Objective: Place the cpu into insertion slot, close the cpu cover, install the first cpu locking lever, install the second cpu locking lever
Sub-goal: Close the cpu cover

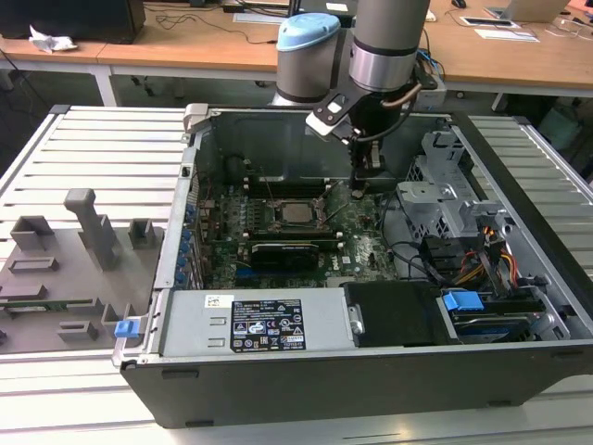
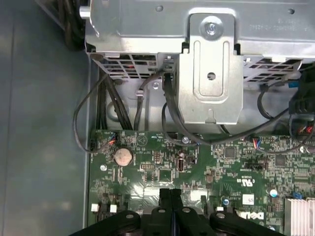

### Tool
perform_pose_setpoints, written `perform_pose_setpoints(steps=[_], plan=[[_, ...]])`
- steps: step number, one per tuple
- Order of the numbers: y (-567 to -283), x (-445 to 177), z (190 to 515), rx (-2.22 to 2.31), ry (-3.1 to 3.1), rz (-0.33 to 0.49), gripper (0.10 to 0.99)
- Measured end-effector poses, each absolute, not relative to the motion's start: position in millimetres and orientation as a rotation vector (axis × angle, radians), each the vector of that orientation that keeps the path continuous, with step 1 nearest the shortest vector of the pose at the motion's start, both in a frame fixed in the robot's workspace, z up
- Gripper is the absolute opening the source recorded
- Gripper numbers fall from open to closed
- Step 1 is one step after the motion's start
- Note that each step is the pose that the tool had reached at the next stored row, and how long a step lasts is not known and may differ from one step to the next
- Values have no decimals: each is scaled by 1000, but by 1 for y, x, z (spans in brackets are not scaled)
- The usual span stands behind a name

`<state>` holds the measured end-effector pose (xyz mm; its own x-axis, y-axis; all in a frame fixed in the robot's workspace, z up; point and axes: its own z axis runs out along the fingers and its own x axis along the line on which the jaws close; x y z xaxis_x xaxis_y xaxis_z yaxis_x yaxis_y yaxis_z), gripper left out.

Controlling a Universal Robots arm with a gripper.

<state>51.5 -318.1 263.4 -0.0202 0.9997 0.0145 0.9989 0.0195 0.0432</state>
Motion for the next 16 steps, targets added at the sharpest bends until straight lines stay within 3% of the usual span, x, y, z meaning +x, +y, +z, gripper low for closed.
perform_pose_setpoints(steps=[16], plan=[[-318,38,251,2186,2230,61,106]])
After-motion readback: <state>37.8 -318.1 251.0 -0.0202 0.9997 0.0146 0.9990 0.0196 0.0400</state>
